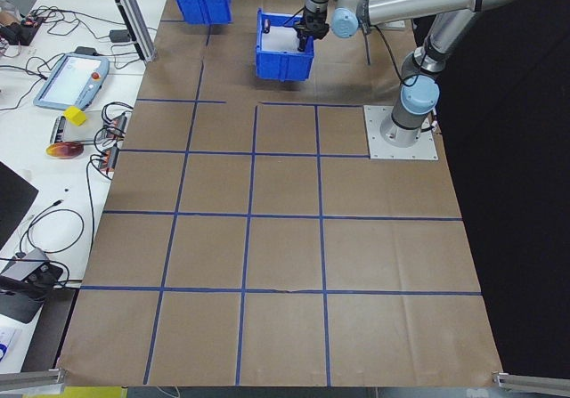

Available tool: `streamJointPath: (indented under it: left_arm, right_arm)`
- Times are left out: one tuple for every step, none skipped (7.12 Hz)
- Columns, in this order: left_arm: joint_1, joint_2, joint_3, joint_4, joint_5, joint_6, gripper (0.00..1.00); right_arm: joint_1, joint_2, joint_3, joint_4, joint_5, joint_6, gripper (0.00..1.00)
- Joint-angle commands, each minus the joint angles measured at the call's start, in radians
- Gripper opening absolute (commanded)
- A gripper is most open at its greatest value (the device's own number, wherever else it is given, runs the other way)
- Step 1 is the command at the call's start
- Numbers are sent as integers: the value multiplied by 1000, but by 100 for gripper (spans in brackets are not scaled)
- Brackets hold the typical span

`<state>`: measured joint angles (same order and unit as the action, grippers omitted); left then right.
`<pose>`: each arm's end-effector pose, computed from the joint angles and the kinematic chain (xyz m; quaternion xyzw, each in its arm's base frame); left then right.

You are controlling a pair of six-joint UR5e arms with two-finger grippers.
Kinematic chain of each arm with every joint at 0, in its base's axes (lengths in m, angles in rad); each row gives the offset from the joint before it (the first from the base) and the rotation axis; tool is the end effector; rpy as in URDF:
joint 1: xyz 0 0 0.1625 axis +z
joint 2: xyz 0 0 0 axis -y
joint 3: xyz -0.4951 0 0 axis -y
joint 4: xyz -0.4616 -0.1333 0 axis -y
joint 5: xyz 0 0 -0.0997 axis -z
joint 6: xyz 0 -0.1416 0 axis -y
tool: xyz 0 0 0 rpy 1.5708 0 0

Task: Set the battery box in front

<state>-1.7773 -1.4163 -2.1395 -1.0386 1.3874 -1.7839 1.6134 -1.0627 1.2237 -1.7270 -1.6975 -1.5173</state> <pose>-0.2504 -0.4193 0.3394 0.7014 -0.7044 -0.0447 0.0990 0.1492 -0.7899 0.3801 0.7019 -0.7094 -0.0443 0.0453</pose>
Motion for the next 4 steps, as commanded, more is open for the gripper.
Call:
streamJointPath:
  left_arm:
    - [90, -58, 90, -58, -1, 108, 0]
    - [90, -160, 180, -58, -1, 109, 0]
    - [85, -262, 298, -63, 1, 100, 0]
    - [81, -342, 414, -117, -1, 91, 0]
  right_arm:
    - [-97, -84, 112, -9, 2, -127, 4]
    - [-130, -135, 166, -11, 10, -154, 4]
    - [-157, -185, 222, -11, 12, -176, 4]
    - [-173, -244, 287, -11, 13, -185, 4]
